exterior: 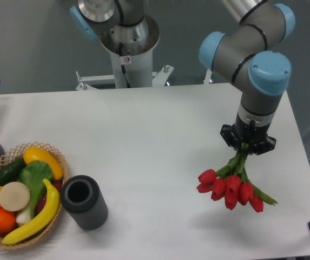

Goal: Insert the flowers into the vase
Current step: 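Lift the held red tulip bunch slightly with the gripper, then carry the tulips toward the dark grey vase beside the fruit basket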

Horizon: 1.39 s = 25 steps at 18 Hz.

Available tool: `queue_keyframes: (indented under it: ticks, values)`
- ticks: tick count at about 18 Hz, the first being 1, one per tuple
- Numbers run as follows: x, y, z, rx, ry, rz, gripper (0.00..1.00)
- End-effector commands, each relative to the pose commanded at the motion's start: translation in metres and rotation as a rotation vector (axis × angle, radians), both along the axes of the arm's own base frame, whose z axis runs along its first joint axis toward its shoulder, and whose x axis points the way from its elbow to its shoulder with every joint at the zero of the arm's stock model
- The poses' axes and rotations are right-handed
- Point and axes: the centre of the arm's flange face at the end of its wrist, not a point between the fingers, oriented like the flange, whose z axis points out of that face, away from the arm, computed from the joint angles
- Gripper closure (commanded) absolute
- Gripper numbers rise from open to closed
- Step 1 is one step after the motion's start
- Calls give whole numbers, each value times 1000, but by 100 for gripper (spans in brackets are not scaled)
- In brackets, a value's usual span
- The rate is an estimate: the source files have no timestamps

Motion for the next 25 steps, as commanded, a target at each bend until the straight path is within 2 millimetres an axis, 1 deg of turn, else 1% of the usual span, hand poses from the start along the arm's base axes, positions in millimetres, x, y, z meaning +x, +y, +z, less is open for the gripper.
queue_keyframes:
  ticks: [4,7,9,11,14,16,17,18,20,24,25]
  values:
    - [2,2,2,18,-4,4,100]
    - [4,4,9,48,-3,6,100]
    - [6,11,13,87,-6,-3,100]
    - [10,18,26,166,-22,-1,100]
    - [21,33,52,327,-12,-24,100]
    - [28,44,70,458,-30,-22,100]
    - [37,53,77,521,-58,-29,100]
    - [45,61,81,573,-94,-37,100]
    - [53,69,86,667,-164,-51,100]
    - [66,78,101,826,-263,-100,100]
    - [68,79,105,858,-272,-114,98]
